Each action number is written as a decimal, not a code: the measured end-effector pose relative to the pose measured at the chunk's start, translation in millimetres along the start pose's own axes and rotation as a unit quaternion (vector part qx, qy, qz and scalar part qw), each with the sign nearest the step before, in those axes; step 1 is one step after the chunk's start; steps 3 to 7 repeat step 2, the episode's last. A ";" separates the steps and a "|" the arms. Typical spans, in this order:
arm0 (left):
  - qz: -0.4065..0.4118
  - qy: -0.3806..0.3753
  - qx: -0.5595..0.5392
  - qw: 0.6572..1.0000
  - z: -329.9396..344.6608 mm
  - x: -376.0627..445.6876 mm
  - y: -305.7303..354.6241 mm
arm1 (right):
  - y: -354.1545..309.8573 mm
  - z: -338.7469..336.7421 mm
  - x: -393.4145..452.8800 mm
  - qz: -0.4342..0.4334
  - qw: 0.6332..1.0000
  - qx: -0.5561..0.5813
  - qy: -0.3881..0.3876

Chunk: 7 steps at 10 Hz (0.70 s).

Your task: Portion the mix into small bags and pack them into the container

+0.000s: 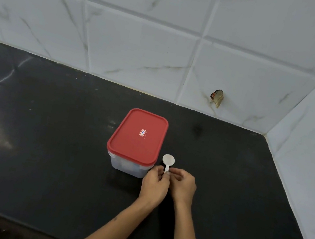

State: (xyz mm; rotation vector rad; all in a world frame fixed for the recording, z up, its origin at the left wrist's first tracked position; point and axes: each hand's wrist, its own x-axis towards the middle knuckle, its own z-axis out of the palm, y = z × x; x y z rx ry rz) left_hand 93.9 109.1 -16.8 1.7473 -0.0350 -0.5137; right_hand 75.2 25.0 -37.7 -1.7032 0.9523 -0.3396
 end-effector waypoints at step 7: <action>0.027 -0.015 -0.001 1.000 -1.3 -6.1 4.7 | 1.1 -1.7 -1.6 -0.020 1.000 -0.003 0.006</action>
